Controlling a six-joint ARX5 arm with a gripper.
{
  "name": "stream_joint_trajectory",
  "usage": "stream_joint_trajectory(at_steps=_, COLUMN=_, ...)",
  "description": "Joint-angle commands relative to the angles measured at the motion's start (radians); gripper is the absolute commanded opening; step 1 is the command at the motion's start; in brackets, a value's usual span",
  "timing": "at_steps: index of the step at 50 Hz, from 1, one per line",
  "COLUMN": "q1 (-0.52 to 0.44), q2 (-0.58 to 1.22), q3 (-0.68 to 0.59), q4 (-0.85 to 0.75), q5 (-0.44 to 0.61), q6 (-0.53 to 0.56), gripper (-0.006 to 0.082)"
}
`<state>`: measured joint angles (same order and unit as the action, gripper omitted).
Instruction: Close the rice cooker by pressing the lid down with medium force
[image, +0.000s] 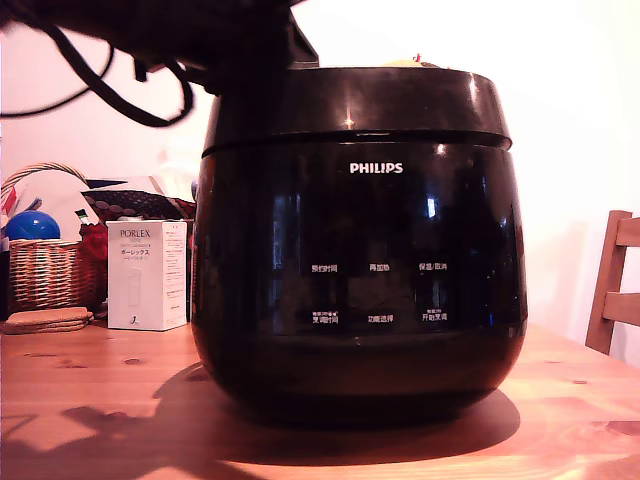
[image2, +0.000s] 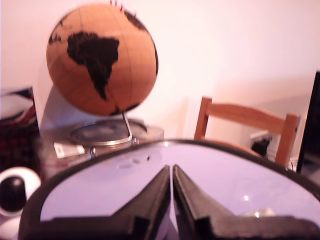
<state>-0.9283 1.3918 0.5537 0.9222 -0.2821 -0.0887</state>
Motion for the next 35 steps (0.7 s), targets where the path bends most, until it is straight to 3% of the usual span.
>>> stream_joint_trajectory(at_steps=1, q1=0.003, q2=0.092, q3=-0.069, q4=-0.057, q5=0.005, q6=-0.008, gripper=-0.0019)
stream_joint_trajectory(at_steps=35, q1=0.002, q2=0.257, q3=-0.069, q4=-0.026, q5=0.064, q6=-0.031, gripper=-0.0019)
